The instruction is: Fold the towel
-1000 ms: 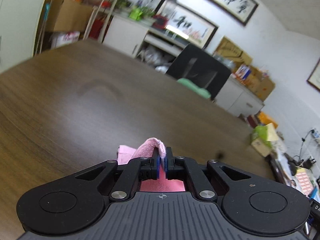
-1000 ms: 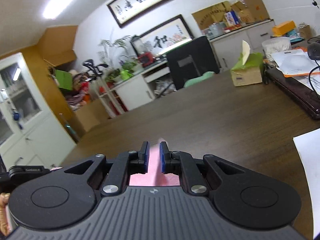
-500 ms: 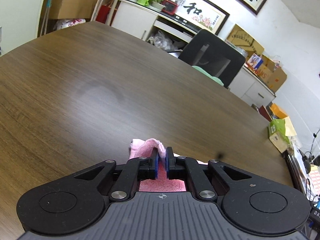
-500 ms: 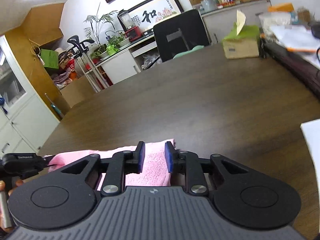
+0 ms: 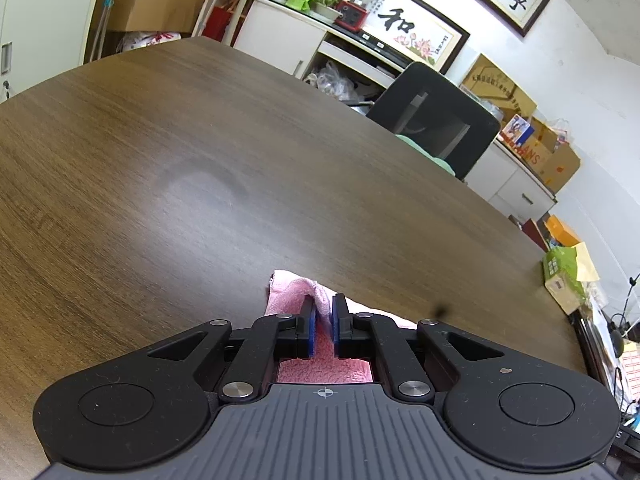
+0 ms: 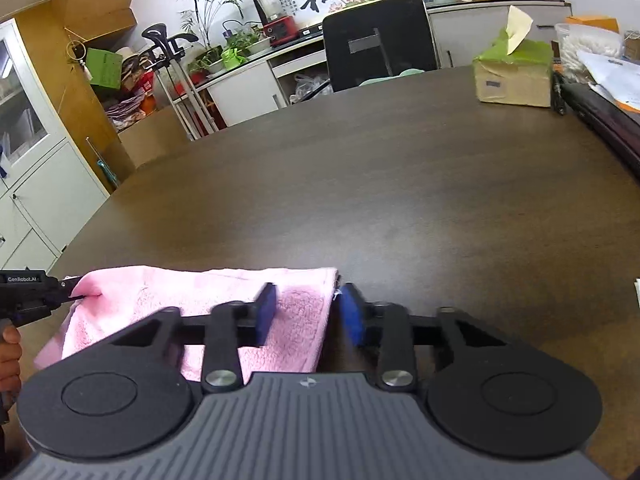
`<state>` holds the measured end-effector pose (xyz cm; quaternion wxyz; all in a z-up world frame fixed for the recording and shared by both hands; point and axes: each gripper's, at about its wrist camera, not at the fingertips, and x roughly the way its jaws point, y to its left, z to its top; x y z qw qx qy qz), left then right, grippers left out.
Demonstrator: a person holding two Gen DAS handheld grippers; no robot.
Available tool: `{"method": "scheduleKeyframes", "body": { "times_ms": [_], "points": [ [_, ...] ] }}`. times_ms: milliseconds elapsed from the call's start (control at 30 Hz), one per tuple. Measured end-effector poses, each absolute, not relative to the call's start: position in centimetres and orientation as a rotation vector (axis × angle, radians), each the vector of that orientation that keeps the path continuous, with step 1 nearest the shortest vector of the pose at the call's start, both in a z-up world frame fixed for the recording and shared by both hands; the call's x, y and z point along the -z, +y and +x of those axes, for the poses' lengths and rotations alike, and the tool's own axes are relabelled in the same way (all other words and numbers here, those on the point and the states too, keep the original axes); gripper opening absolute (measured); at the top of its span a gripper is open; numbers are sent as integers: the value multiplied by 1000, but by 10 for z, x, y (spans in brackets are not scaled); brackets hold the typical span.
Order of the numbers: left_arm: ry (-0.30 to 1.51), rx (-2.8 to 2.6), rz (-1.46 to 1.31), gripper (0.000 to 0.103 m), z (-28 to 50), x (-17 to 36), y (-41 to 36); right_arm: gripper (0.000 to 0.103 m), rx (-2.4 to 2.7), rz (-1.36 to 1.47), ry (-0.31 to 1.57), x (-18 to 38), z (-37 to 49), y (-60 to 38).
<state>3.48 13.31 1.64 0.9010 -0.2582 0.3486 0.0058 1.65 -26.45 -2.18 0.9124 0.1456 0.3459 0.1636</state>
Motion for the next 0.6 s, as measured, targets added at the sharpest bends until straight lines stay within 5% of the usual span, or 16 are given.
{"method": "scheduleKeyframes", "body": {
  "times_ms": [167,600],
  "points": [
    [707,-5,-557,7,35,-16,138,6,-346,271,649,11,11,-262],
    [645,-13,-556,8,27,-24,145,5,-343,256,526,-11,8,-263]
  ]
}}
